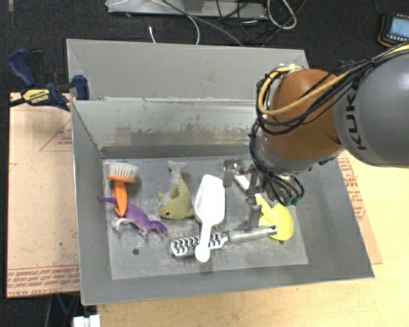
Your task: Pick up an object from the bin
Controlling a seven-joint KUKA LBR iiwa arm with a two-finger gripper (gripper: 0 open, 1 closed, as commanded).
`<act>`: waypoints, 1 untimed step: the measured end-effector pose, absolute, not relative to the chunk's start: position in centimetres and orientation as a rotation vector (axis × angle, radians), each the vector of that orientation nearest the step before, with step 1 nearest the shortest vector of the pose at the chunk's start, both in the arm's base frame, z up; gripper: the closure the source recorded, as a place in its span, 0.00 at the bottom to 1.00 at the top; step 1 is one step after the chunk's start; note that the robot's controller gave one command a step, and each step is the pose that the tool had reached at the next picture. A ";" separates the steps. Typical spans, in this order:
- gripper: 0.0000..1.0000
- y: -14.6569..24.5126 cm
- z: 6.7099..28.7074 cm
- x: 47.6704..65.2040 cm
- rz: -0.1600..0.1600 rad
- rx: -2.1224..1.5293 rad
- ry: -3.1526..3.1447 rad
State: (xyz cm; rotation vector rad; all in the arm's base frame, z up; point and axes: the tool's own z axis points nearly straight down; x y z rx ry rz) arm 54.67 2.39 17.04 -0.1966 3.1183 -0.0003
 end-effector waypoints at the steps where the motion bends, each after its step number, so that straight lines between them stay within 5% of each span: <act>1: 0.00 -0.5 11.7 49.8 0.000 -0.109 3.138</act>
Offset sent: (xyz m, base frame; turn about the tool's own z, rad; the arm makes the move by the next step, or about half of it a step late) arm -0.0456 -0.0129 -0.0898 -0.1200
